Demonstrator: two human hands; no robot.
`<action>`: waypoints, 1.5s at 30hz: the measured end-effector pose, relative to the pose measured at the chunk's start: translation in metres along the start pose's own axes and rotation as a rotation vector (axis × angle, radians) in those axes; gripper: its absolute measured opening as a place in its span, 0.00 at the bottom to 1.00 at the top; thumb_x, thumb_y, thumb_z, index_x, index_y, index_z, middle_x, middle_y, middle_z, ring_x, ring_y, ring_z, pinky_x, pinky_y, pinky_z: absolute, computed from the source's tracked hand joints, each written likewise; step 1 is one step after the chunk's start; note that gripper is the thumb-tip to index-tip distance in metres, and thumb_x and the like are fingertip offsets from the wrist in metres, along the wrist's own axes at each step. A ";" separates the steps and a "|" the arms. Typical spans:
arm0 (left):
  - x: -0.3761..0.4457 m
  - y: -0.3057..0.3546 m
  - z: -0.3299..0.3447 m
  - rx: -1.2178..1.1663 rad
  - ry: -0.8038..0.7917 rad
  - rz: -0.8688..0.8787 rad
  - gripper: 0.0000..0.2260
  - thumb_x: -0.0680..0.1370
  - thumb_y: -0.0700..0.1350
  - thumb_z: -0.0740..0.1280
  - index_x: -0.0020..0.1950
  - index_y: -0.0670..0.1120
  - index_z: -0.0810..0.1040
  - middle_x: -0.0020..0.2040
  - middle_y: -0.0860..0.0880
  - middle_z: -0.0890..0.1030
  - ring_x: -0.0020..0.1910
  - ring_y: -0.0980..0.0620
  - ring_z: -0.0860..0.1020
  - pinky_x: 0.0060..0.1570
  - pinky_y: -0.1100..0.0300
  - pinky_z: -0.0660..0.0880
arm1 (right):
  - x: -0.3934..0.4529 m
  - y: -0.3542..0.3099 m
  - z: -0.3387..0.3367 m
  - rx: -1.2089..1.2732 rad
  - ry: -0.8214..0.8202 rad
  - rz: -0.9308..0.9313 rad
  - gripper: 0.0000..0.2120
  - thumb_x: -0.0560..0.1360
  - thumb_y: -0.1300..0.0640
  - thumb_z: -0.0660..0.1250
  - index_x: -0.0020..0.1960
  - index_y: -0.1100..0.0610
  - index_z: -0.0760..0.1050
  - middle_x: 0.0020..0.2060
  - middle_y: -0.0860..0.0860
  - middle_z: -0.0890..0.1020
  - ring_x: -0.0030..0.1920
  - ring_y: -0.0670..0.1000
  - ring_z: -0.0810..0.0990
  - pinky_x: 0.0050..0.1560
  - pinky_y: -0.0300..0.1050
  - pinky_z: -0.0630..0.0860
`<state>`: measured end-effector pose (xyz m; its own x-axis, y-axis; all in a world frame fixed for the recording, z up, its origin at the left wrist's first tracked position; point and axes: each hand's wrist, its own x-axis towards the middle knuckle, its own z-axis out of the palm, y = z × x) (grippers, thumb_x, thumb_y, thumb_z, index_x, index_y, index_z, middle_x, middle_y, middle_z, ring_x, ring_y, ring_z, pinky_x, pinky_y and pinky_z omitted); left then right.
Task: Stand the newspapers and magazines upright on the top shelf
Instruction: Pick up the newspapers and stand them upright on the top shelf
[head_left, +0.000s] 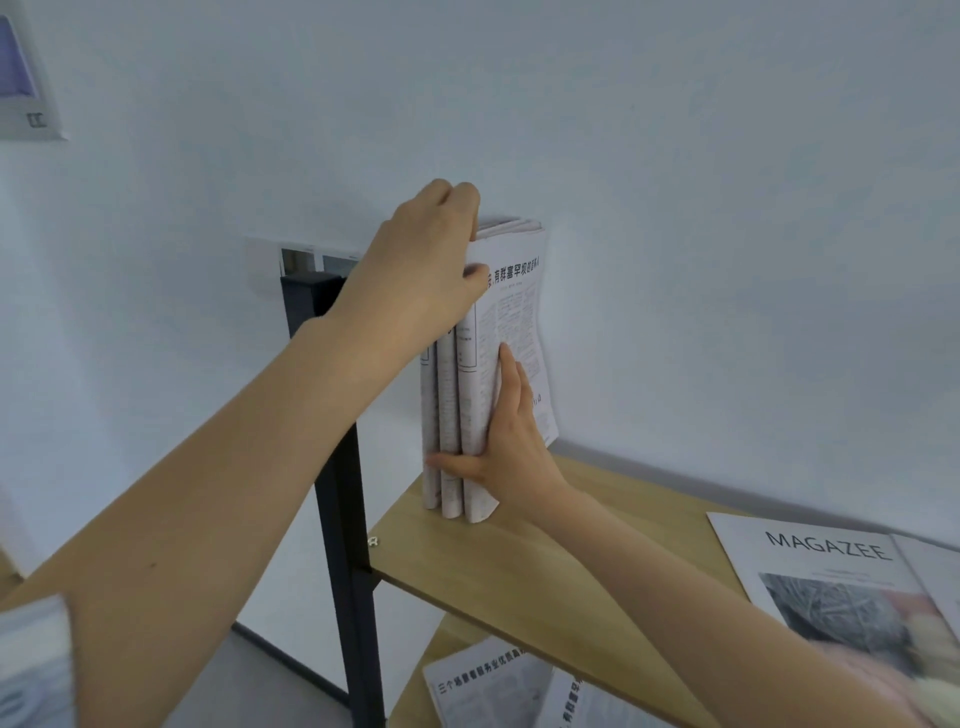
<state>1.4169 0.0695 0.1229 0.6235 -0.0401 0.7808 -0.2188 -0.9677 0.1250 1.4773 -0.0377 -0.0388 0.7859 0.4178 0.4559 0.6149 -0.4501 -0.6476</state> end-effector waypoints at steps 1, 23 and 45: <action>-0.001 0.001 0.003 0.008 0.016 0.000 0.08 0.74 0.41 0.67 0.49 0.41 0.70 0.48 0.44 0.72 0.43 0.45 0.71 0.43 0.52 0.70 | -0.001 0.000 -0.002 0.007 -0.018 0.005 0.63 0.62 0.42 0.78 0.76 0.46 0.32 0.77 0.51 0.44 0.77 0.52 0.43 0.74 0.60 0.54; -0.104 0.069 -0.015 -0.349 0.098 -0.260 0.08 0.76 0.40 0.67 0.54 0.45 0.77 0.48 0.51 0.80 0.46 0.57 0.78 0.47 0.63 0.77 | -0.127 -0.024 -0.148 -0.156 -0.177 0.025 0.23 0.80 0.54 0.60 0.73 0.54 0.61 0.66 0.49 0.74 0.66 0.50 0.72 0.61 0.43 0.71; -0.383 0.104 0.106 -0.573 -0.533 -0.969 0.07 0.75 0.39 0.68 0.51 0.49 0.77 0.50 0.50 0.80 0.49 0.52 0.80 0.46 0.57 0.80 | -0.299 0.068 -0.072 -0.079 -0.583 0.264 0.21 0.80 0.55 0.59 0.72 0.56 0.63 0.64 0.52 0.75 0.64 0.51 0.74 0.60 0.40 0.73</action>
<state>1.2349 -0.0423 -0.2276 0.9082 0.4038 -0.1105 0.2885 -0.4125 0.8640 1.2885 -0.2501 -0.1752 0.7604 0.6356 -0.1335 0.4263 -0.6434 -0.6358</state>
